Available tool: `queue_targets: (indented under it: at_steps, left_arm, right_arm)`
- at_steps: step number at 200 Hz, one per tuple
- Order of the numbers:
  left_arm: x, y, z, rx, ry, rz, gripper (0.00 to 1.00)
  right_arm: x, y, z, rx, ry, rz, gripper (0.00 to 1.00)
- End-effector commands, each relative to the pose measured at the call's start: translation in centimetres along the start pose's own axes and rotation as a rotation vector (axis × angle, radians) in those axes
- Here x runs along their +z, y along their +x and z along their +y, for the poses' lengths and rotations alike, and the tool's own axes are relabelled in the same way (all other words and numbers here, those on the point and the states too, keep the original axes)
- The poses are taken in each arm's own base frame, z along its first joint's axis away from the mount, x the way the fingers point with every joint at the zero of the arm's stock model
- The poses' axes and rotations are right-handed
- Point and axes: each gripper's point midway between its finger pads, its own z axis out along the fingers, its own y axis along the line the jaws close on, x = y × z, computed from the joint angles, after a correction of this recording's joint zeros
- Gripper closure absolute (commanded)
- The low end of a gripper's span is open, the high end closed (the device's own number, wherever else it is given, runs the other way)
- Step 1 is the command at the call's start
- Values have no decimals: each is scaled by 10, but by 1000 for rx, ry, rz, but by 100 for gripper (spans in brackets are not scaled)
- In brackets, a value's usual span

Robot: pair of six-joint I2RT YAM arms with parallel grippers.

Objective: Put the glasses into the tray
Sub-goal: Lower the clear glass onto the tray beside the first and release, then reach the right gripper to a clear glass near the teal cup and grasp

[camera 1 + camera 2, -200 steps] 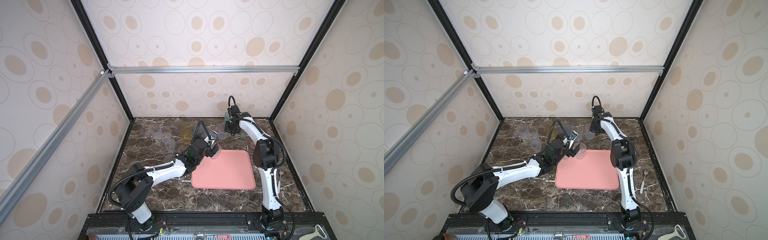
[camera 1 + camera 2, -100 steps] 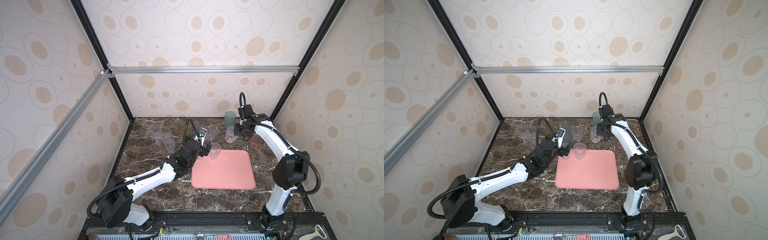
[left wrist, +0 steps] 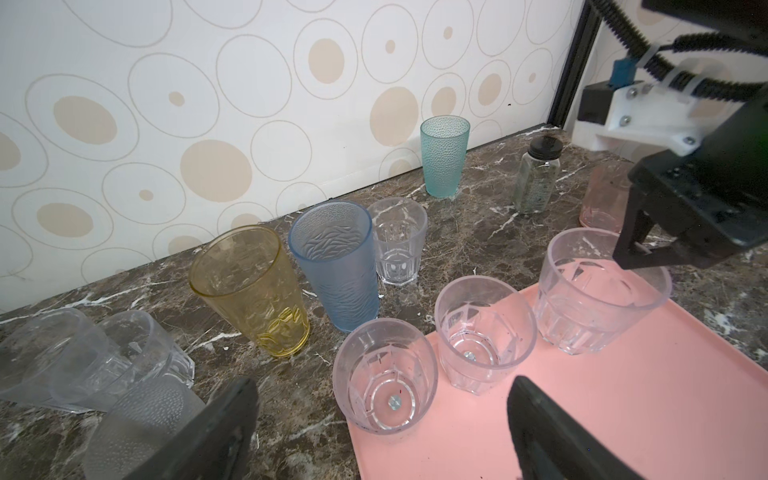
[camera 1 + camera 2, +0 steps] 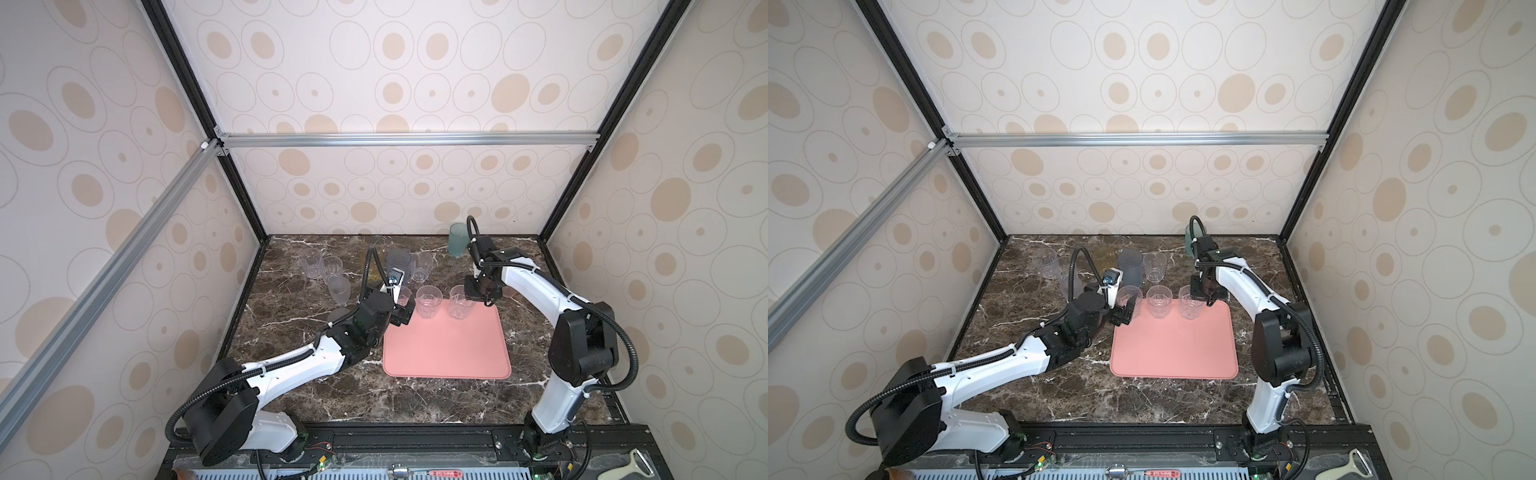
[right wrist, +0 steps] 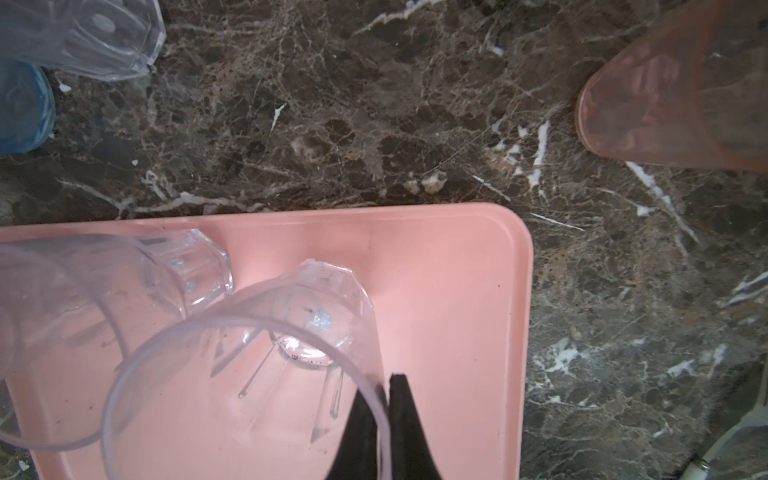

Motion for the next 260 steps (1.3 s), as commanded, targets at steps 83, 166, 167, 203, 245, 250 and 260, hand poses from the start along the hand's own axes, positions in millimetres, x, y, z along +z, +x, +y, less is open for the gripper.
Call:
queue_targets:
  at_steps: [83,166,167,203,245,250,260]
  left_arm:
    - [3,8,-5,-13,13,24,7]
    - [3,9,-5,-11,13,25,8]
    - [3,9,-6,-10,14,27,8]
    - [4,7,-6,-4,9,24,7]
    - [2,-5,2,40,-35,-3,6]
    - [2,-5,3,53,-41,-2,6]
    - [2,-6,4,74,-45,-9,6]
  right_arm:
    - [39,-6,-7,-47,100,12,100]
    - [46,-5,-9,-53,116,34,88]
    - [46,-5,-10,-53,116,34,87]
    - [24,-9,-7,-52,87,6,65]
    - [-23,-25,7,-28,-8,-74,61]
    - [-27,-28,10,-19,-27,-85,61]
    - [-36,-34,17,3,-68,-109,61]
